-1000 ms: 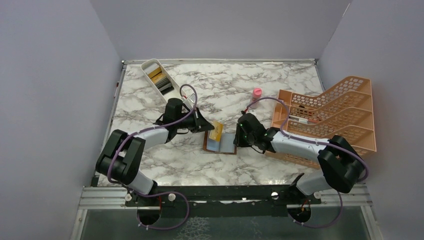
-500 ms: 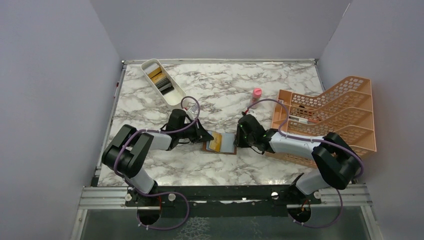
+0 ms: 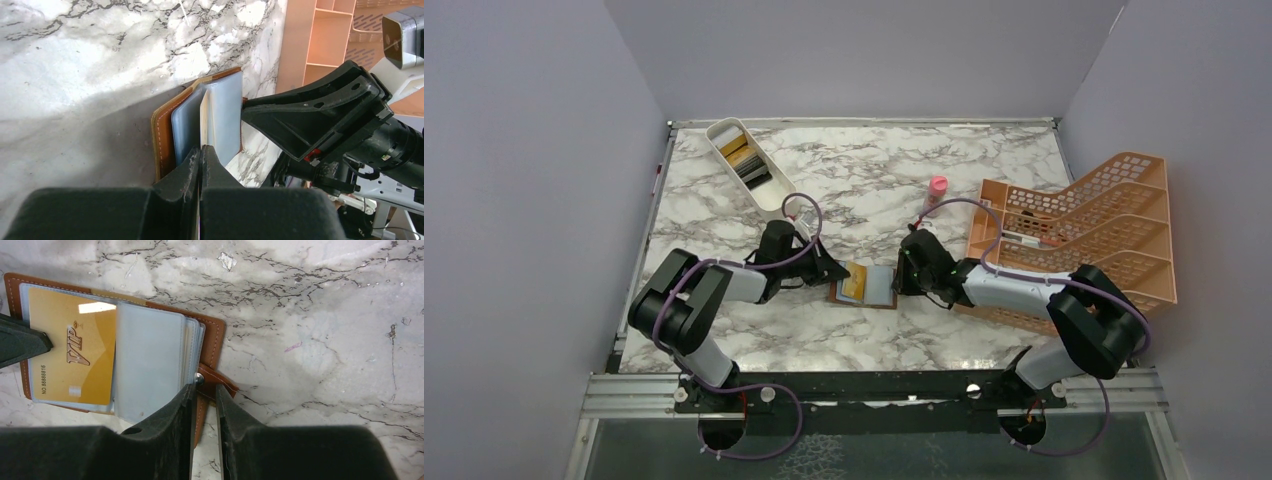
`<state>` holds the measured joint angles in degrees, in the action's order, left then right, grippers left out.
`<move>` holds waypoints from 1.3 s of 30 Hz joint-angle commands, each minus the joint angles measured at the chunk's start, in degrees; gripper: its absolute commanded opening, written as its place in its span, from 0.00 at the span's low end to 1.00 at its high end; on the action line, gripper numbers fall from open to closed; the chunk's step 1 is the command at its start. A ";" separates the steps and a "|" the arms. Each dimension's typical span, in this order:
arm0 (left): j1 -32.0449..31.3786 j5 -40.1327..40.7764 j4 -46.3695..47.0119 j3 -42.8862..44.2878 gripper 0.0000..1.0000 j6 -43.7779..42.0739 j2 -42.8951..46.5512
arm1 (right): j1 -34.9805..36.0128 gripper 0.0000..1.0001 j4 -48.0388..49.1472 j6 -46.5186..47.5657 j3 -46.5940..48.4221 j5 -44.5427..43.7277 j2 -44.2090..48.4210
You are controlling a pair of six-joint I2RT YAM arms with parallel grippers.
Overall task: Put the credit cards into the card holder
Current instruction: Insert the credit card into the card holder.
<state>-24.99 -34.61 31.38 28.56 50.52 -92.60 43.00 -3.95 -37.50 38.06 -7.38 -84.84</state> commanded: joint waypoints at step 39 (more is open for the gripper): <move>-4.28 6.14 8.99 -4.39 0.00 5.36 1.91 | -0.39 0.27 -0.82 -0.67 1.20 5.77 -1.42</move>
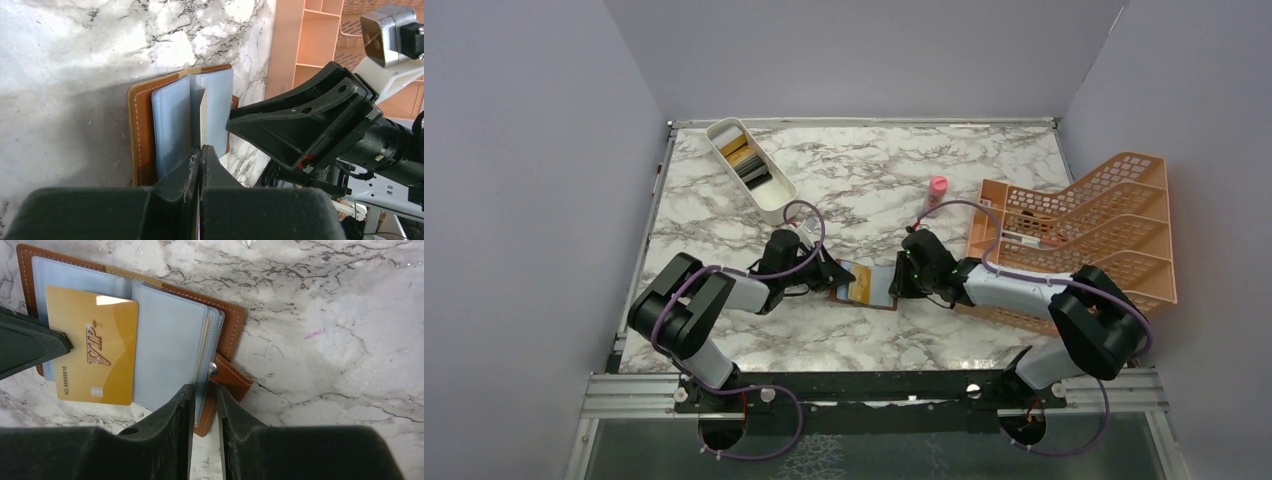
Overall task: Put the credit cards into the card holder
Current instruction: Insert the credit card into the card holder.
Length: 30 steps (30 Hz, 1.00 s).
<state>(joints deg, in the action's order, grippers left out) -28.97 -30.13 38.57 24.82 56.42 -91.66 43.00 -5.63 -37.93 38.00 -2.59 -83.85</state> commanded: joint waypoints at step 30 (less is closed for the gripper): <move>-0.29 6.00 1.83 -1.94 0.00 -0.70 0.88 | -0.33 0.24 0.62 -1.78 -2.92 0.39 -3.96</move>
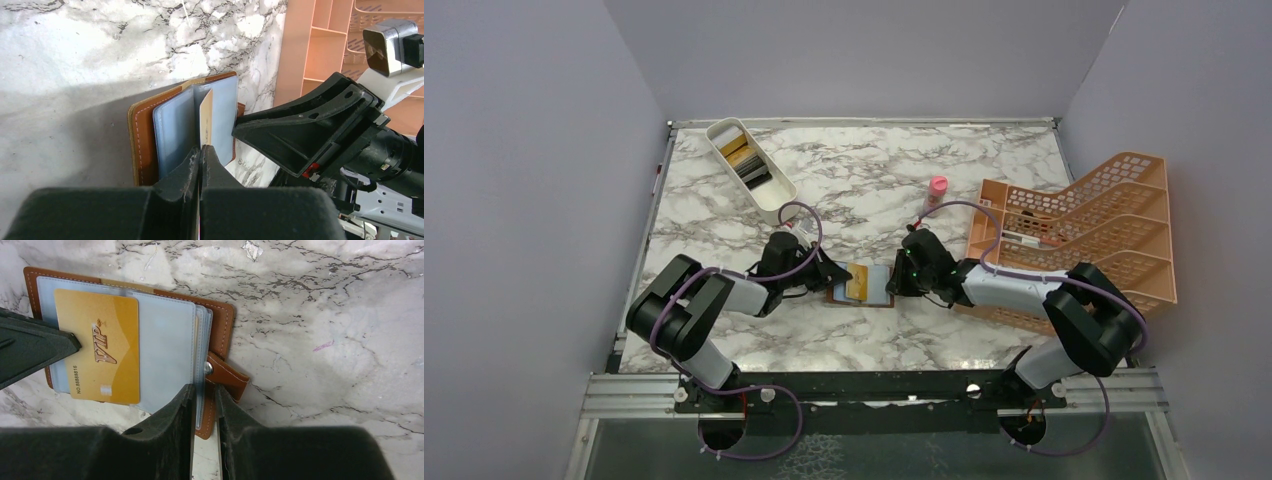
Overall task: Put the credit cards into the card holder
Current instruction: Insert the credit card into the card holder.
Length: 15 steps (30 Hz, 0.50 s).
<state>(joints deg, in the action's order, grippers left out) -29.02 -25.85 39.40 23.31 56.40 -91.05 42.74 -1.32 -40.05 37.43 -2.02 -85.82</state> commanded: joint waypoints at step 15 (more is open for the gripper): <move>-0.35 3.17 0.89 -2.08 0.00 -1.32 1.80 | -0.06 0.23 -3.39 0.07 -3.31 -0.01 -1.44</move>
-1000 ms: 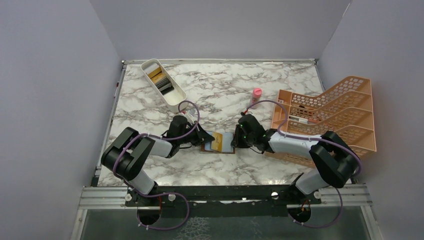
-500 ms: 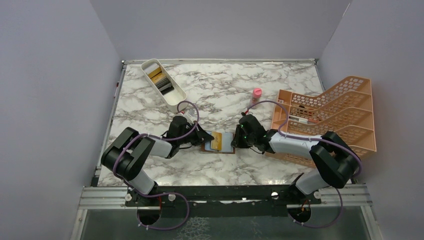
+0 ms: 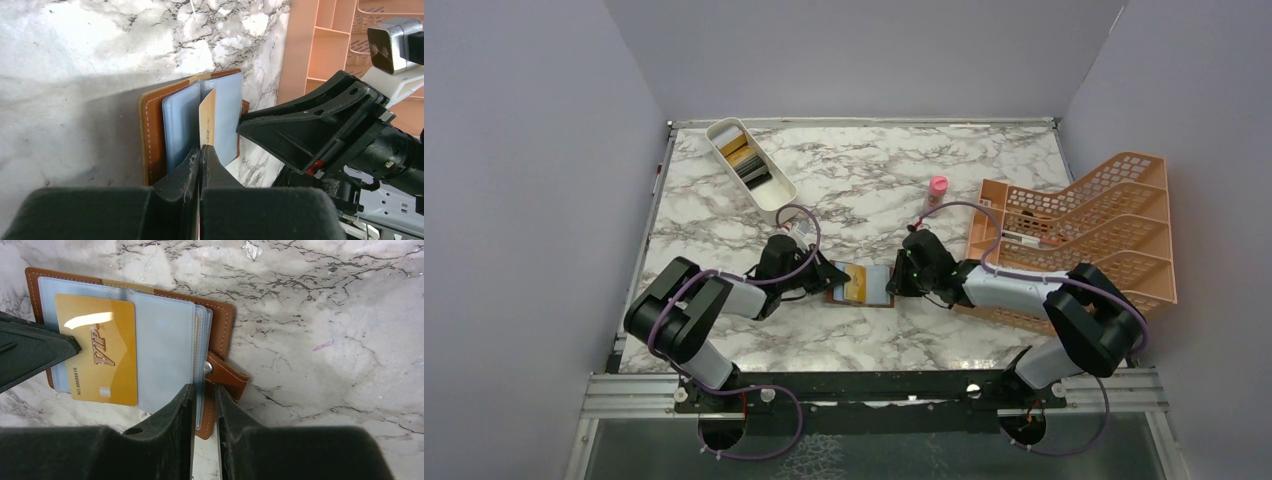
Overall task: Put the credit cards into the card holder
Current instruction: Insert the credit card into the card holder.
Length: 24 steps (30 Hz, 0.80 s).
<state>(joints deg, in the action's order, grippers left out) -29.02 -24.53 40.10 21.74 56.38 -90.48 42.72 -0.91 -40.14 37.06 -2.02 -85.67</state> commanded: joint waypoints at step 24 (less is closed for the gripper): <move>0.81 -0.97 -4.52 3.20 0.00 -3.61 -0.36 | -0.09 0.22 -3.31 0.59 -3.20 0.61 -1.23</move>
<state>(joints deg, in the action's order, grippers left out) -28.47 -24.67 37.93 23.97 54.26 -90.35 42.65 -0.03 -40.45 36.40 -2.00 -85.36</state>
